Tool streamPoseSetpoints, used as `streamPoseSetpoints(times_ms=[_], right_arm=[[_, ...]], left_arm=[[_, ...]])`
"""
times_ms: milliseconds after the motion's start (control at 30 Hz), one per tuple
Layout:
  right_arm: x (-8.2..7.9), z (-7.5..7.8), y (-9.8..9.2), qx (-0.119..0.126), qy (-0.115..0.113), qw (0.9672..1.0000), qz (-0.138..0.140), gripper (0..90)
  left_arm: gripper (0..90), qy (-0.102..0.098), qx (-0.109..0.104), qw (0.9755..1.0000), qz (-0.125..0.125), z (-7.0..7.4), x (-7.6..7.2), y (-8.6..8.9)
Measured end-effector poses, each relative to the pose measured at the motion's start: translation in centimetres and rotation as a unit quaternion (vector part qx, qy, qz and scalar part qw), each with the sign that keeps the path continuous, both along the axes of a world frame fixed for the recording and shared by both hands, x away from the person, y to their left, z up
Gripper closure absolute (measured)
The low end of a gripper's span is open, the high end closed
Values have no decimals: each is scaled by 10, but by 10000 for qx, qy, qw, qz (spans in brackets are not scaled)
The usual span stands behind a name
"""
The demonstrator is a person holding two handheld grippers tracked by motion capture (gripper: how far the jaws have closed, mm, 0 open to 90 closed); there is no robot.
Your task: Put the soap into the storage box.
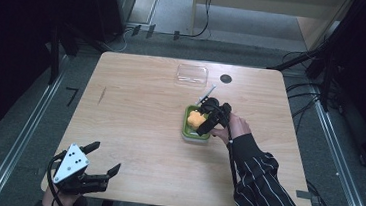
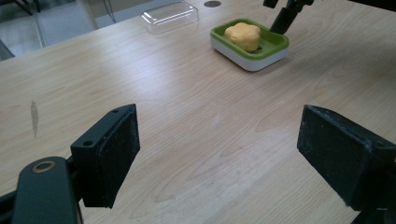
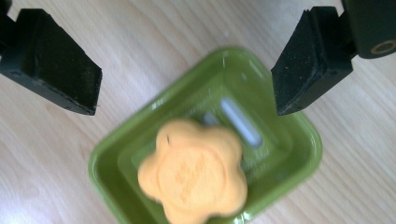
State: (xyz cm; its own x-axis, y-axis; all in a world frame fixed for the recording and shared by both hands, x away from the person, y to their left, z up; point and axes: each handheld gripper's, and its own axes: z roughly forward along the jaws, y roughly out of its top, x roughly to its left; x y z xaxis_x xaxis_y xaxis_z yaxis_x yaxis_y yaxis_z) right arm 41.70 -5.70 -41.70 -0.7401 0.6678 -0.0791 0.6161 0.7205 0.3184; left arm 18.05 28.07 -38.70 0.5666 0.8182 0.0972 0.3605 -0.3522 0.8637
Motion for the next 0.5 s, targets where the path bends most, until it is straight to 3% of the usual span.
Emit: streamPoseSetpoints(times_ms=[500], right_arm=[[-35, -9, -36, -374, 213, 9989, -193, 88]], left_arm=[[136, 24, 24, 9997, -228, 0, 11, -8]])
